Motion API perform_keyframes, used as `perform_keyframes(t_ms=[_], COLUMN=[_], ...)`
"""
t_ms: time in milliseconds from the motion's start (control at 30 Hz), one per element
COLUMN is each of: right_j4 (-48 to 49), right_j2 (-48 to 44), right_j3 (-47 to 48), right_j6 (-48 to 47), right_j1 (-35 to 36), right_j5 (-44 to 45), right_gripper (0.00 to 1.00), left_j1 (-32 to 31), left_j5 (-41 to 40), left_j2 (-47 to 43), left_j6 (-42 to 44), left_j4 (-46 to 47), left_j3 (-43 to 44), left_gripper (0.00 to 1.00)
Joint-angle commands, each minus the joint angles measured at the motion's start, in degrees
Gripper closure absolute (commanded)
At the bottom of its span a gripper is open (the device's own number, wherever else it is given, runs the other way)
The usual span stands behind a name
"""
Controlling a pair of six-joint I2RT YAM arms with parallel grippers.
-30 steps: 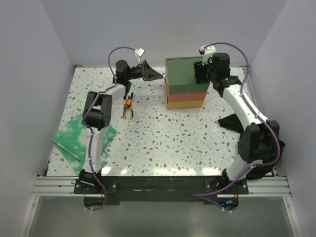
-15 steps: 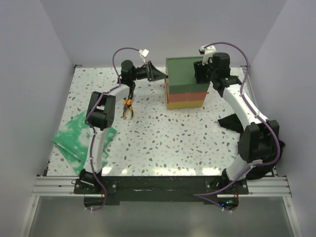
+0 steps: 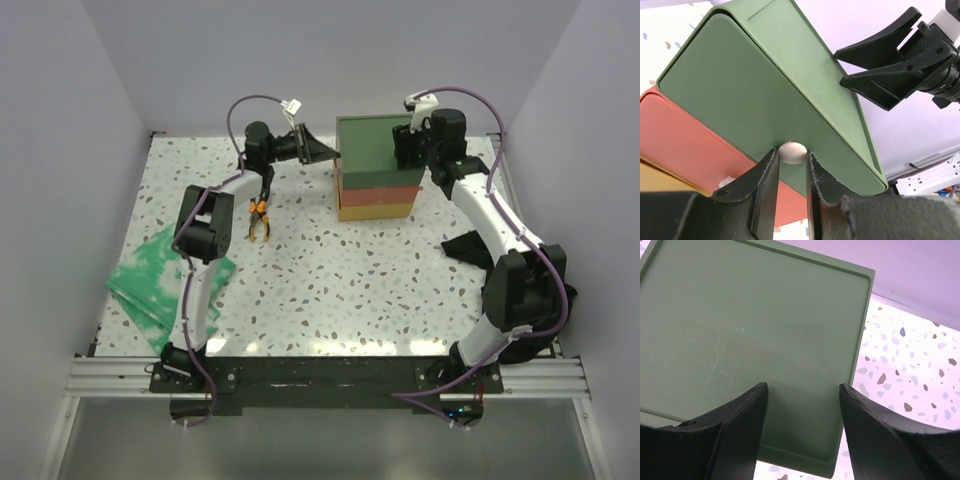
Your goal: Sort the tools into containers
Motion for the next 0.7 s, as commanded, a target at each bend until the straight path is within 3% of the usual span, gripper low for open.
perform_keyframes(t_ms=[0, 300, 667], right_j4=[-11.56, -10.24, -9.71], right_j2=[2.32, 2.14, 2.41], right_j3=[-3.92, -5.50, -5.41], right_j6=[-2.43, -2.69, -2.87], right_j1=[-0.06, -0.15, -0.06], right_j5=[1.82, 1.65, 1.30], right_gripper=[0.36, 0.36, 0.36], left_j1=[2.29, 8.01, 12.23], left_j5=[1.51, 3.62, 3.36], left_j2=[-5.81, -12.93, -14.78], left_j6=[1.11, 0.67, 2.95], left_j4=[3.85, 4.39, -1.76], left_j3=[-5.13, -16.74, -19.83], left_gripper=[0.93, 0.97, 0.97])
